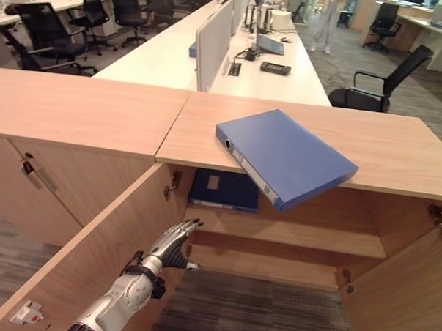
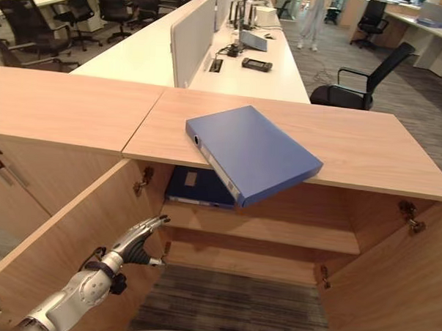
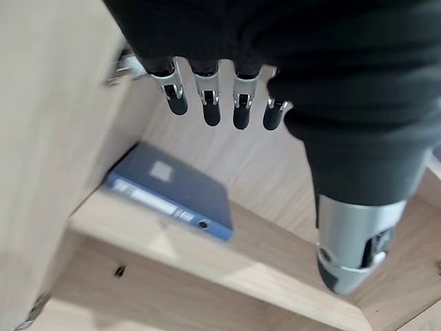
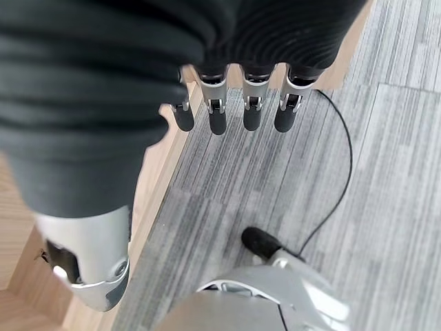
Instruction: Put the empty folder in the office cabinet
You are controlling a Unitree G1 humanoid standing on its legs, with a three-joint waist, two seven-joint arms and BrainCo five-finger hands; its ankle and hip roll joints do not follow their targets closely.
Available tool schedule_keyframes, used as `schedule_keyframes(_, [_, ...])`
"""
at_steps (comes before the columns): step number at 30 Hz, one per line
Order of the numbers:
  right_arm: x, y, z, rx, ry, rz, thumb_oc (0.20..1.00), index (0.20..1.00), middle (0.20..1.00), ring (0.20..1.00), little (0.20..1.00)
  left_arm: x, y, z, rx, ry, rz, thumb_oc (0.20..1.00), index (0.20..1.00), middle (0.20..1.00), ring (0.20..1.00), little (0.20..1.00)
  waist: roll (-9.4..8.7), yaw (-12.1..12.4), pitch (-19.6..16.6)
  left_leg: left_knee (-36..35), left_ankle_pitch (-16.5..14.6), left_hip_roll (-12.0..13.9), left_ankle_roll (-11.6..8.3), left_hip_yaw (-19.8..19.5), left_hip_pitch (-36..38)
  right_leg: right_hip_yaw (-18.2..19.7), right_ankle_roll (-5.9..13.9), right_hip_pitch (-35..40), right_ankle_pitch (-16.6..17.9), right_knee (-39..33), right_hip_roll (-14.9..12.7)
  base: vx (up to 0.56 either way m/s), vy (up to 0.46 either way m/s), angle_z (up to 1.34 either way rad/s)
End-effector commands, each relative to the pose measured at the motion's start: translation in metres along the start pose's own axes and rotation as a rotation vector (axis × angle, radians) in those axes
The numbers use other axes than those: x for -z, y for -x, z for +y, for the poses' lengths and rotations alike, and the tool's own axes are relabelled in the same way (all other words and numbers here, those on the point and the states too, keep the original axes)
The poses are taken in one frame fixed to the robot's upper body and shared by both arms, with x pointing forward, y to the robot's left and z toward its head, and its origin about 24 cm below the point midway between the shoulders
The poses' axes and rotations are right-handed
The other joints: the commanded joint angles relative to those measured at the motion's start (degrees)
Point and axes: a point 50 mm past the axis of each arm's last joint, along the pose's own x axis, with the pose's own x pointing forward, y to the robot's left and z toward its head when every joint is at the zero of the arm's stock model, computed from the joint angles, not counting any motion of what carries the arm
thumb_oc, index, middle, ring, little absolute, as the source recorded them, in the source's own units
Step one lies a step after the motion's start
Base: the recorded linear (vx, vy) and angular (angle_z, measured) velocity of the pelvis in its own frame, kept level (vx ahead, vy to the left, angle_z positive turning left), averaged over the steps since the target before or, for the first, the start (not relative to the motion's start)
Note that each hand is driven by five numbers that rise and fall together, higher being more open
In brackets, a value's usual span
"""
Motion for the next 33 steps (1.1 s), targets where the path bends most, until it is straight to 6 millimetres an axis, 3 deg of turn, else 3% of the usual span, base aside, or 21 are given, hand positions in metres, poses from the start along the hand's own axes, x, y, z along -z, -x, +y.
schedule_keyframes(1, [-0.019, -0.003, -0.005, 0.016, -0.017, -0.056, 1.0, 1.0, 1.0, 1.0, 1.0, -0.024, -0.012, 0.05, -0.178, -0.001, -0.162, 1.0, 1.0, 1.0, 1.0, 1.0, -2.09, -0.03, 2.22, 0.66, -6.25, -3.05, 1.96, -3.69, 3.37, 0.17, 1.98, 1.25, -2.7, 0.42, 2.08, 0.0, -0.001, 0.03])
schedule_keyframes(8, [-0.021, -0.002, 0.004, -0.007, -0.023, -0.063, 1.0, 1.0, 1.0, 1.0, 1.0, -0.047, -0.01, 0.08, -0.339, -0.032, -0.283, 1.0, 1.0, 1.0, 1.0, 1.0, -2.32, 0.1, 2.26, 0.66, -6.28, -3.06, 1.93, -4.0, 3.3, -0.06, 1.97, 1.29, -2.81, 0.42, 2.17, 0.0, -0.002, 0.02])
schedule_keyframes(15, [-0.031, -0.003, 0.009, -0.014, 0.003, -0.086, 1.0, 1.0, 1.0, 1.0, 1.0, -0.083, -0.037, 0.086, -0.33, -0.134, -0.453, 1.0, 1.0, 1.0, 1.0, 1.0, -2.31, -0.84, 1.69, 0.66, -6.64, -3.16, 1.96, -3.64, 3.66, 0.32, 1.93, 1.47, -2.96, 0.42, 2.28, 0.0, 0.0, 0.0])
schedule_keyframes(23, [-0.034, -0.003, 0.01, -0.011, 0.029, -0.091, 1.0, 1.0, 1.0, 1.0, 1.0, -0.118, -0.049, 0.096, -0.348, -0.202, -0.611, 1.0, 1.0, 1.0, 1.0, 1.0, -2.21, -1.83, 1.35, 0.66, -6.74, -2.84, 1.69, -3.52, 3.8, 0.71, 1.77, 1.5, -3.18, 0.42, 2.63, 0.02, -0.027, -0.01])
schedule_keyframes(33, [-0.039, -0.004, 0.001, 0.009, 0.031, -0.11, 1.0, 1.0, 1.0, 1.0, 1.0, -0.123, -0.058, 0.101, -0.345, -0.237, -0.618, 1.0, 1.0, 1.0, 1.0, 1.0, -2.8, -2.6, 1.79, 0.66, -5.63, -0.82, 0.26, -3.62, 3.35, 0.17, 1.1, 0.85, -3.68, 0.42, 4.04, 0.02, -0.074, 0.01])
